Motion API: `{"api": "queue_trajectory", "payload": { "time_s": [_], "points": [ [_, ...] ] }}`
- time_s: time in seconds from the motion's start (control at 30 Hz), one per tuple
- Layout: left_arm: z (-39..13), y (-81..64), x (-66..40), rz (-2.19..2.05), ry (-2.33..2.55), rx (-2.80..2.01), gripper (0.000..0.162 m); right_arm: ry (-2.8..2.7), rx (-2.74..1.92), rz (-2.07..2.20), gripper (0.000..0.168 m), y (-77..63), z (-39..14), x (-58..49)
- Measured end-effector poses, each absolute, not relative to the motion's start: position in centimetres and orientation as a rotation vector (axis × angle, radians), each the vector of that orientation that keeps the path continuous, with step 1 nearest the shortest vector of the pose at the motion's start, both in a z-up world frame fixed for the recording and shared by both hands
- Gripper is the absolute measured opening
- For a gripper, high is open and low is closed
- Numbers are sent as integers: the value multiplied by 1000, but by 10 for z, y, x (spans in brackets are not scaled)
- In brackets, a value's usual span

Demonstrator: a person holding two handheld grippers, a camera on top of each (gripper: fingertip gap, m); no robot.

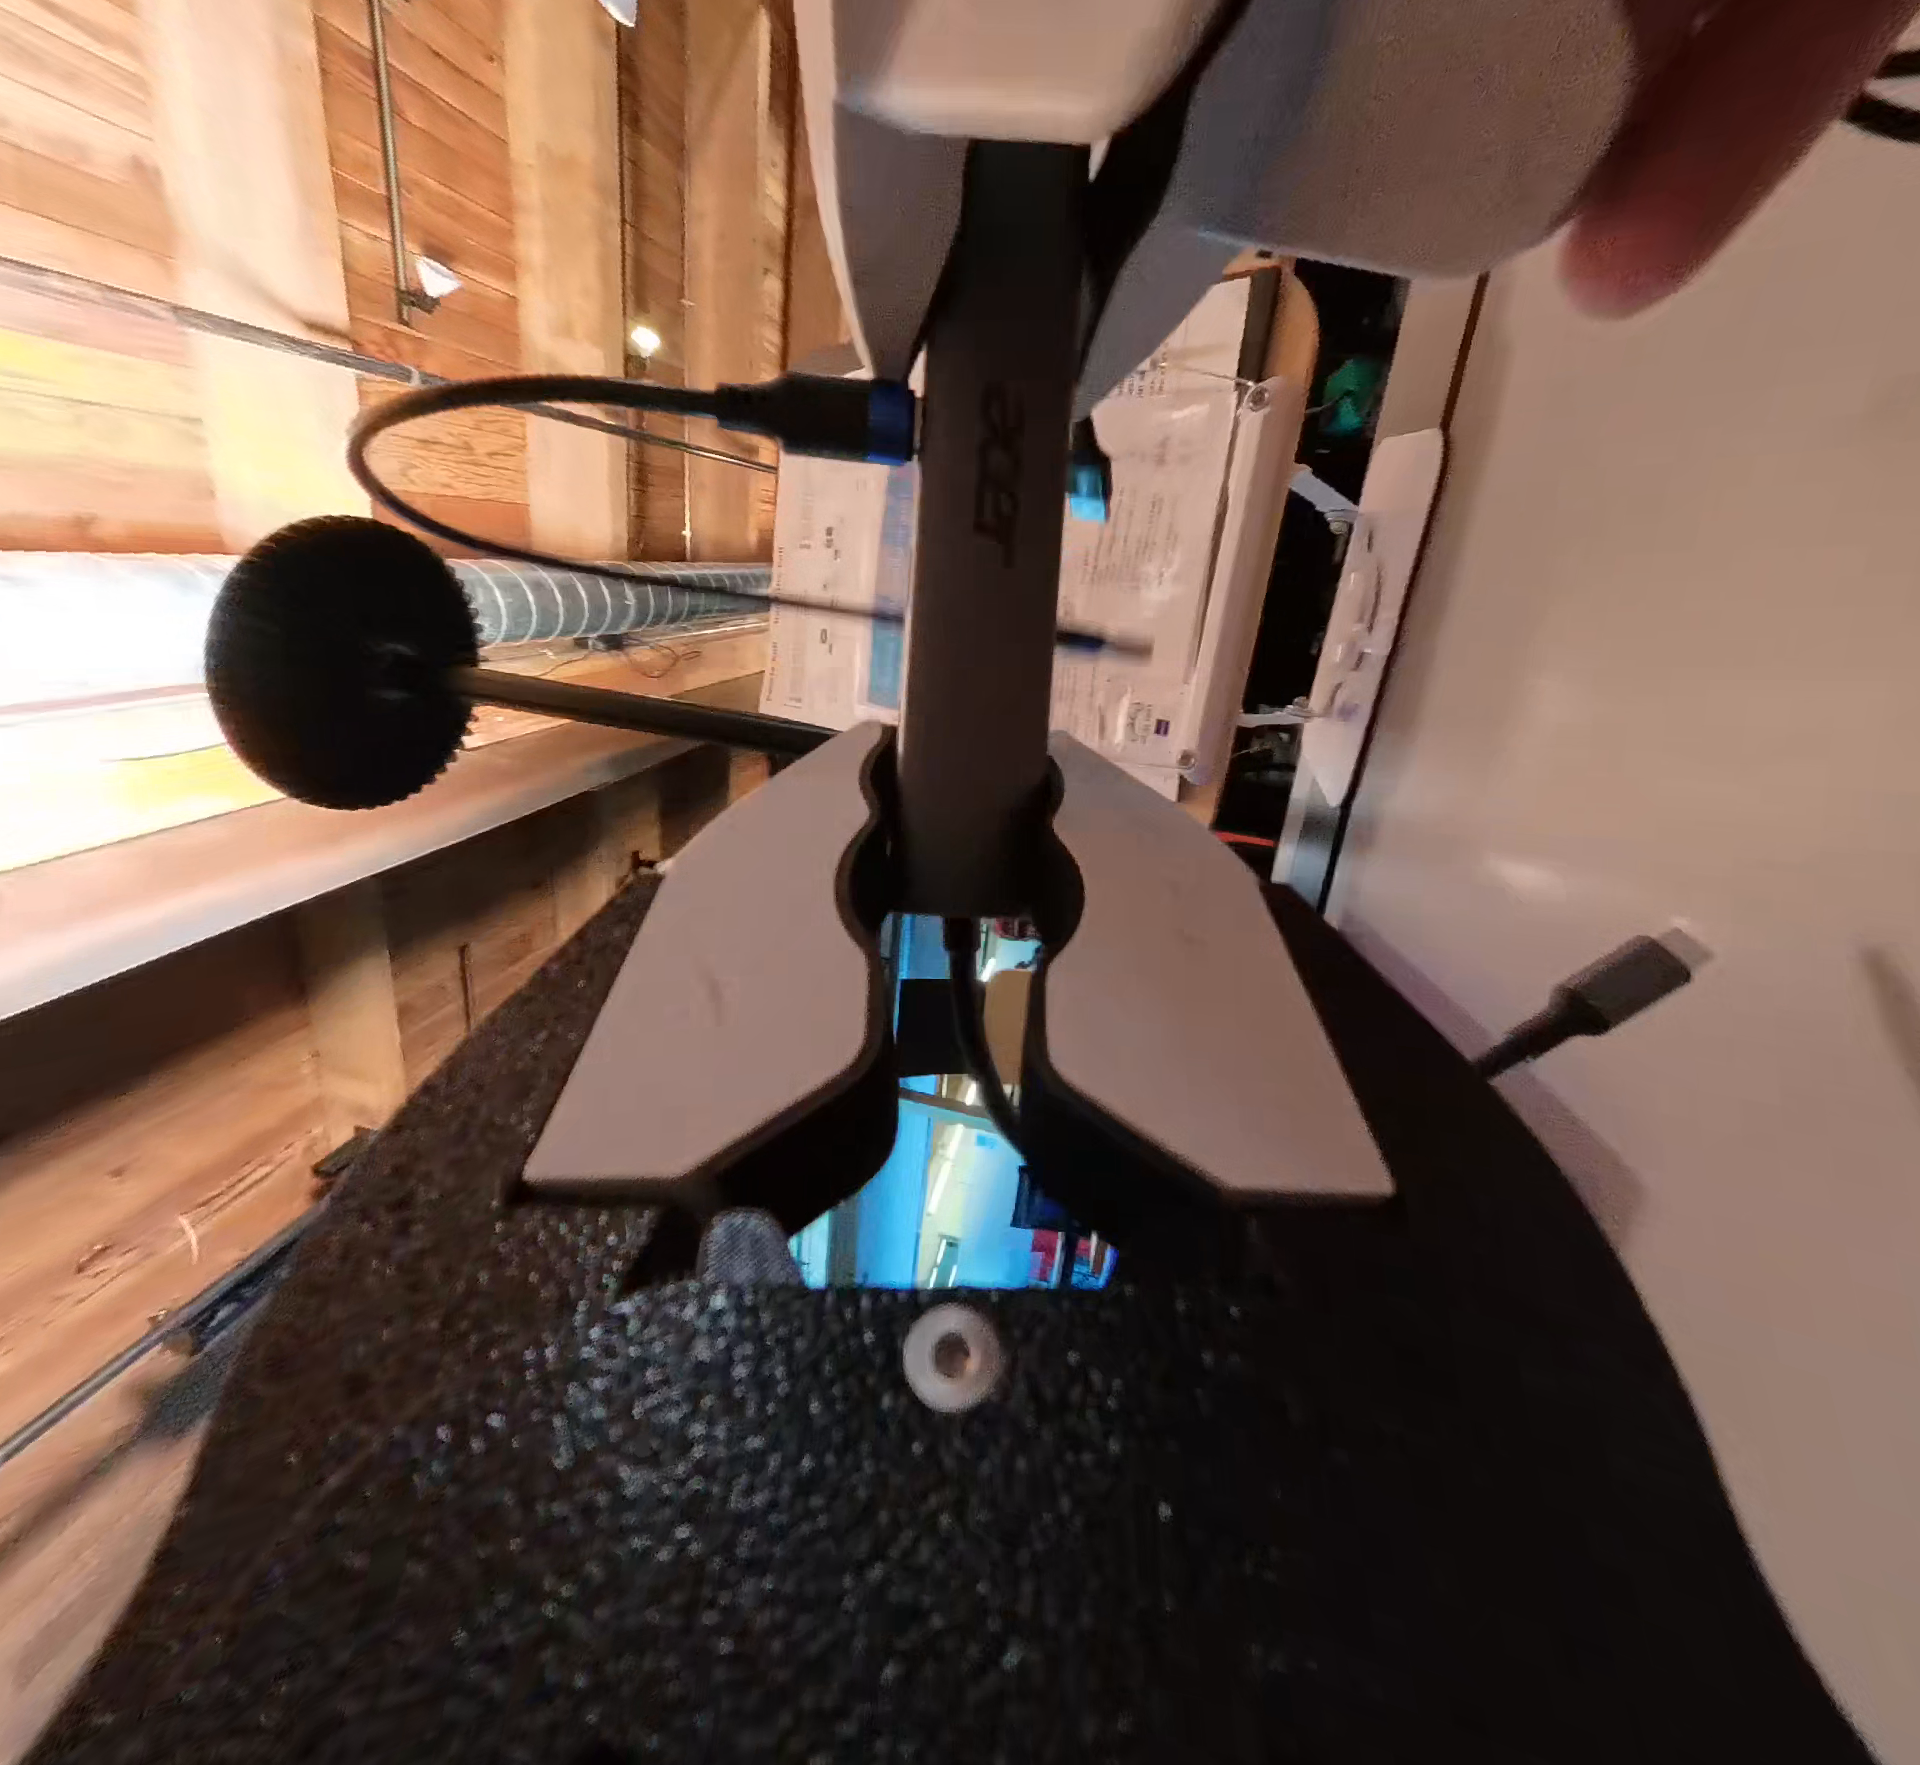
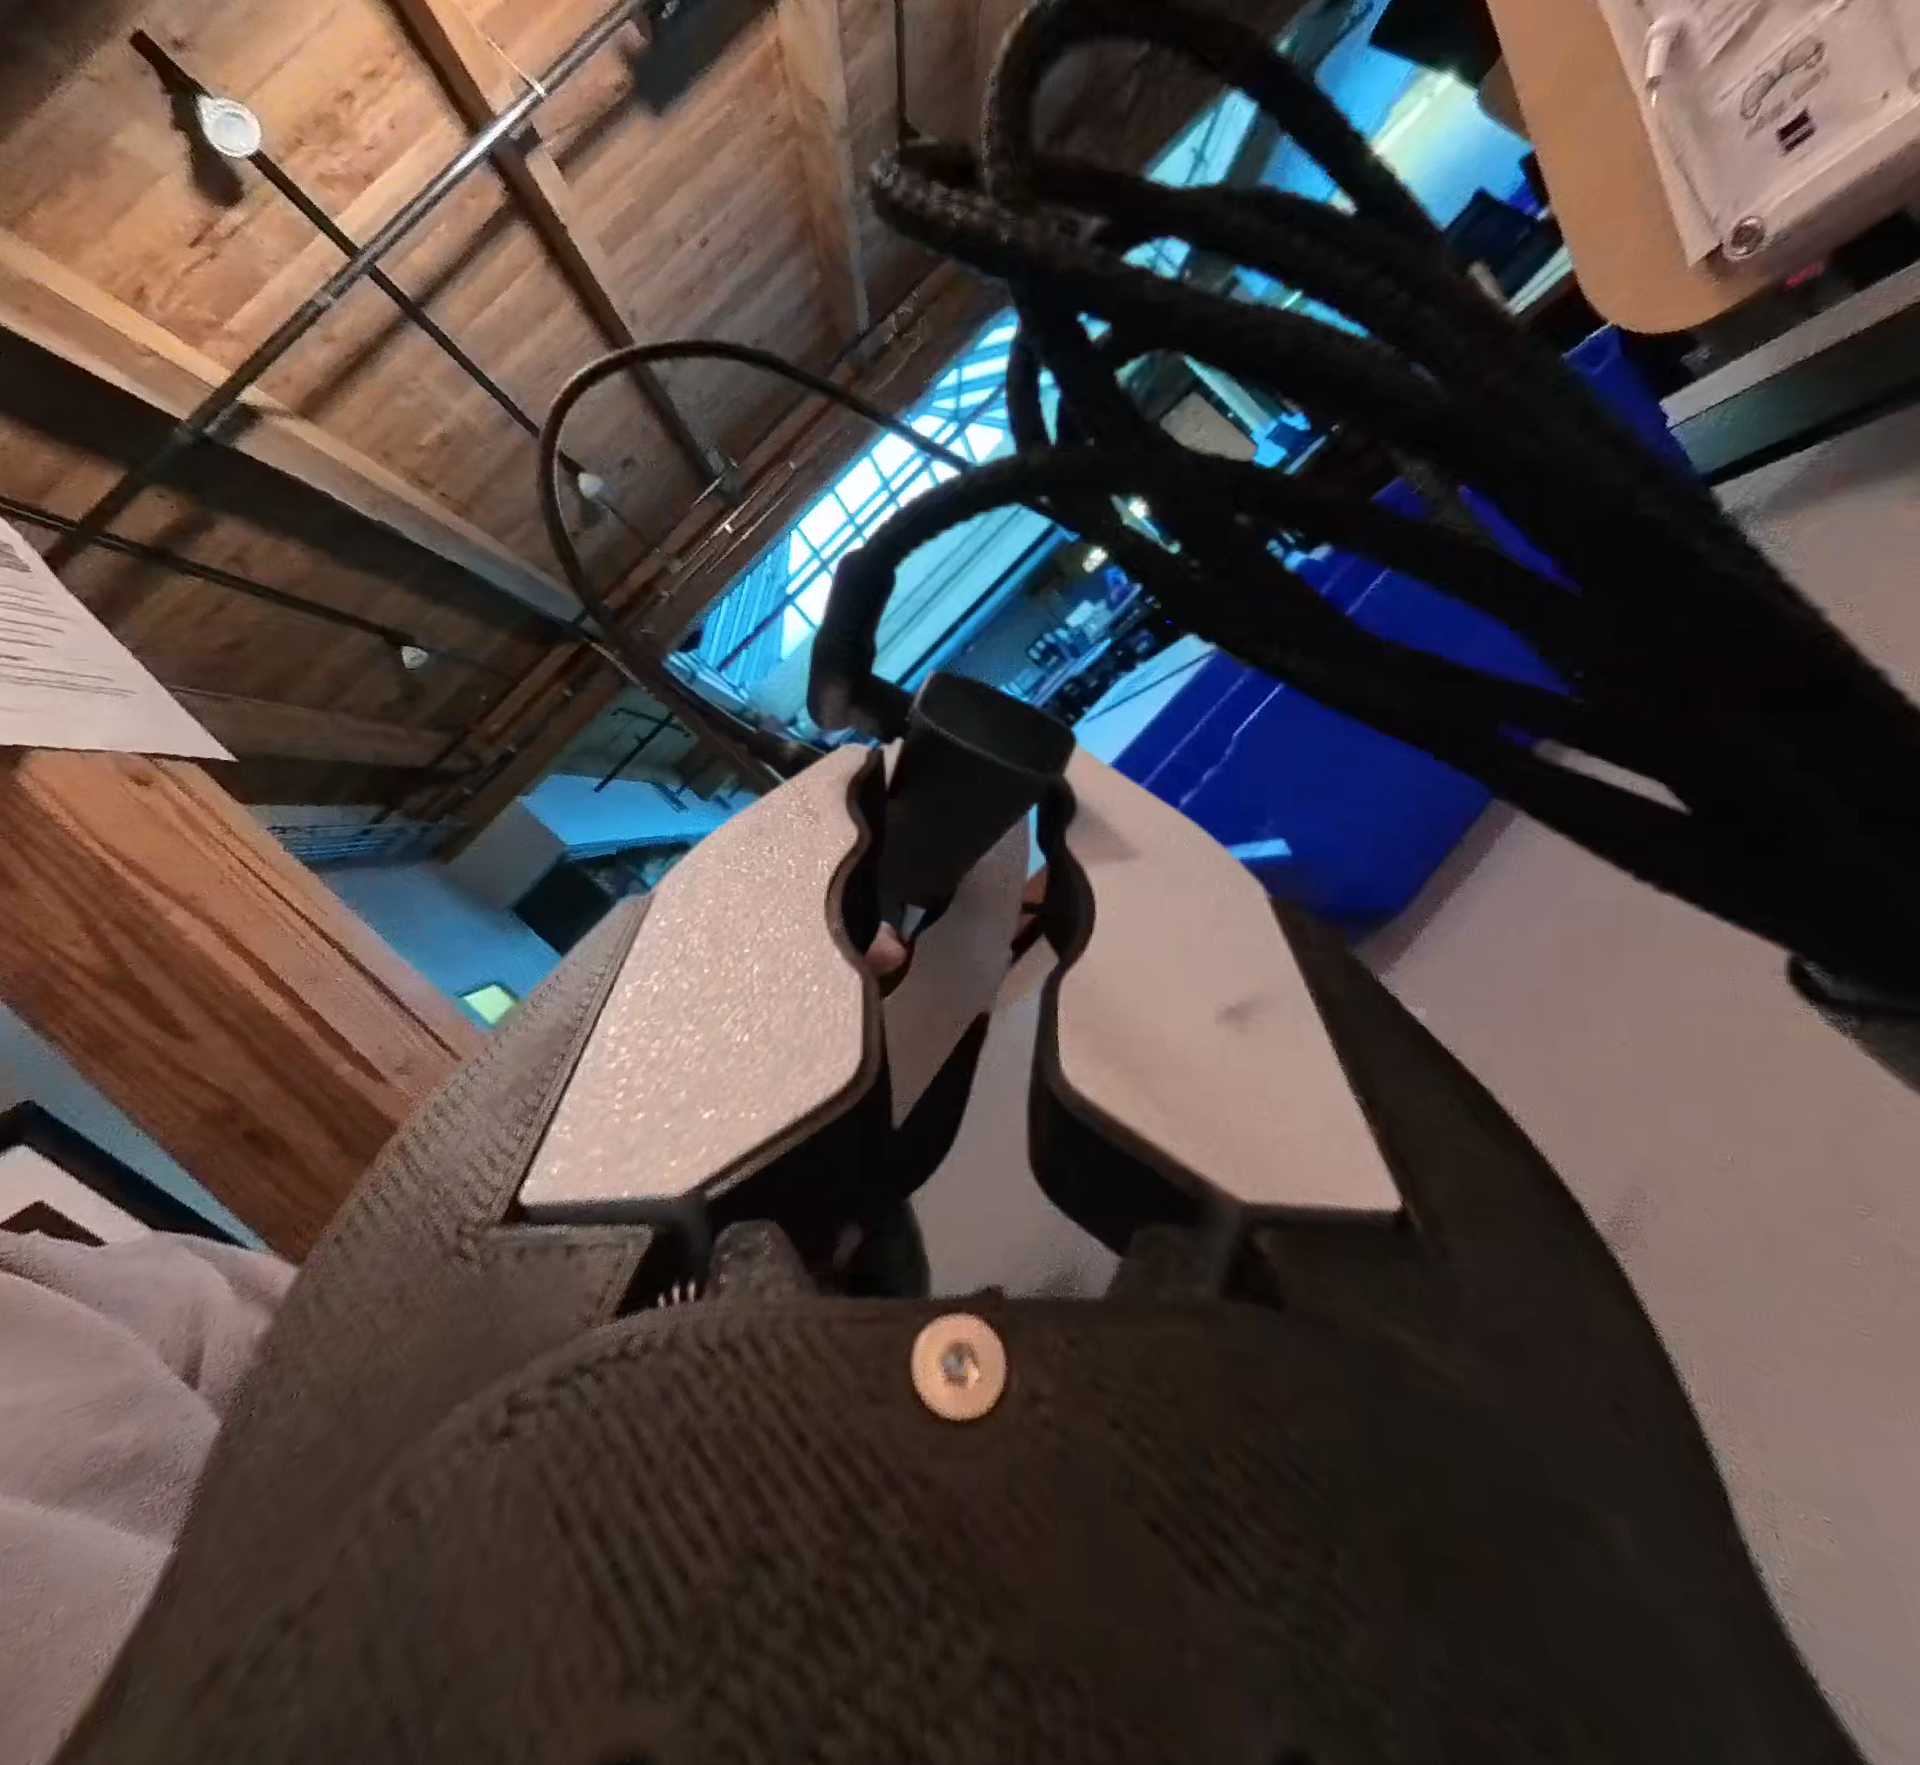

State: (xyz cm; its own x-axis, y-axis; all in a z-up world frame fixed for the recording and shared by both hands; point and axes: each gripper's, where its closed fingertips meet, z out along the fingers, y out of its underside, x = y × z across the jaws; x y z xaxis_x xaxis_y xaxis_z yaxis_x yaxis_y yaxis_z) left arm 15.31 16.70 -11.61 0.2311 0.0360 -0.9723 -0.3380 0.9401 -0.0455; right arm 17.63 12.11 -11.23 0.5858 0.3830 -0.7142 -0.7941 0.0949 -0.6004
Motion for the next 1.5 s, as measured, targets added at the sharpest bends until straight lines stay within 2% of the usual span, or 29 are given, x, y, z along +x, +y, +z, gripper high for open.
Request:
{"api": "queue_trajectory", "payload": {
  "time_s": [0.2,0.23,0.3,0.4,0.5,0.7,0.8,0.9,1.13,1.2,1.27,1.37,1.43,1.5],
  "points": [
    [-125,161,150,62,1397,-341,24,317,-1106,931,23,117,-105,170],
    [-130,154,150,-74,1456,-382,33,288,-1111,926,23,116,-106,170],
    [-130,138,144,-436,1530,-528,41,252,-1088,937,23,109,-104,173],
    [-127,104,130,-1160,1676,-816,59,152,-1016,948,23,93,-100,175],
    [-116,103,127,-1666,1640,-1123,75,13,-1012,885,23,83,-100,165],
    [-130,90,129,-2076,1607,-1279,66,-119,-922,794,23,70,-87,152],
    [-126,72,123,-2232,1604,-1202,46,-192,-957,748,23,71,-94,142],
    [-127,62,123,-2320,1617,-1208,24,-218,-894,768,22,65,-89,138],
    [-132,51,119,-2501,1643,-1244,23,-262,-920,755,22,63,-90,133],
    [-136,58,122,-2352,1645,-1200,23,-233,-987,740,23,69,-95,137],
    [-143,76,132,-2027,1653,-1179,23,-146,-1111,682,27,82,-108,148],
    [-146,99,141,-1456,1711,-1052,23,-51,-1212,649,48,98,-119,154],
    [-138,102,142,-1263,1718,-937,23,17,-1154,673,39,102,-115,159],
    [-131,101,141,-1247,1719,-902,23,19,-1073,752,39,99,-110,158]
  ]
}}
